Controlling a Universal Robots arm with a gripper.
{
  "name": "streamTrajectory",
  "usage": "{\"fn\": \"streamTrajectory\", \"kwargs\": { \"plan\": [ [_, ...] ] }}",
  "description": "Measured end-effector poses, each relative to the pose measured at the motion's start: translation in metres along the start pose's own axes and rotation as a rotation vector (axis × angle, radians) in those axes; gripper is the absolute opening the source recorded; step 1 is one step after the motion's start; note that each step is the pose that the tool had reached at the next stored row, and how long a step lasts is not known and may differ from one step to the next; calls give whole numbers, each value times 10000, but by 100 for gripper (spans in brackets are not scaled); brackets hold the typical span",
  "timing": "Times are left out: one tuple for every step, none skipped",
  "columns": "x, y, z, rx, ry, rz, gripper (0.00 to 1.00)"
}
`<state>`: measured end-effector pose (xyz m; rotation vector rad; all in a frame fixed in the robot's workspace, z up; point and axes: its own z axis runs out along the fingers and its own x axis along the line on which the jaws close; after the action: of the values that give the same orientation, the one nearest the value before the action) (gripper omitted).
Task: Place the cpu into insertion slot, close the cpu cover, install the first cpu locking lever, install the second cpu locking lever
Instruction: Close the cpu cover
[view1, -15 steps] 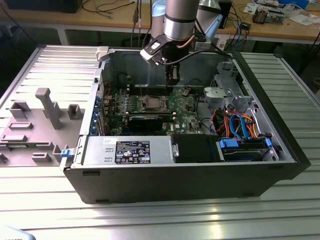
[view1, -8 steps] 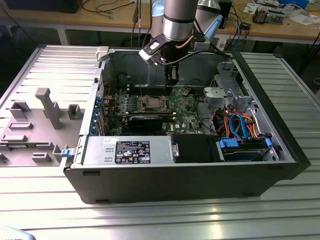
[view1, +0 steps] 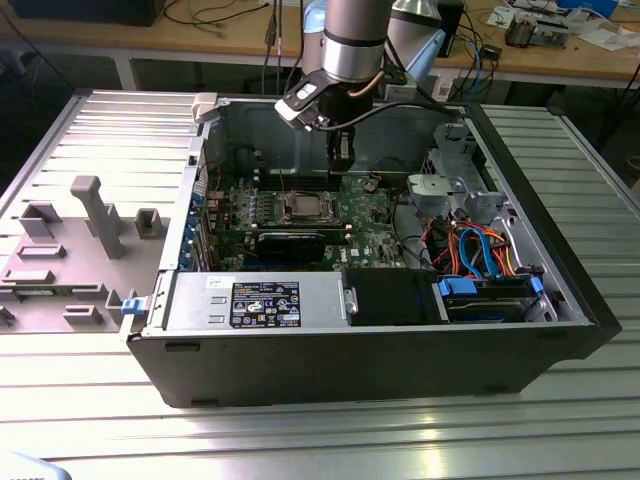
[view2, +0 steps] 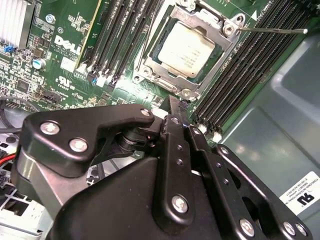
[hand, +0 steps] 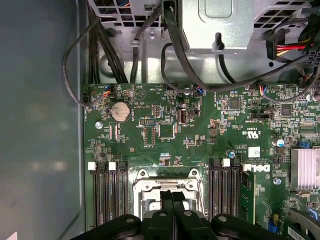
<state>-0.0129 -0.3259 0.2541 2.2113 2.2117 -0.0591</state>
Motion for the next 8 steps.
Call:
{"fn": "streamTrajectory", "kwargs": {
  "plan": [
    [0,-3,1,0,0,0,11],
    [0,-9,3,0,0,0,11],
    [0,-13,4,0,0,-1,11],
    [0,-15,5,0,0,-1,11],
    [0,-17,6,0,0,0,11],
    [0,-20,8,0,0,0,11],
    [0,-22,9,0,0,0,11],
    [0,-24,9,0,0,0,11]
  ]
}}
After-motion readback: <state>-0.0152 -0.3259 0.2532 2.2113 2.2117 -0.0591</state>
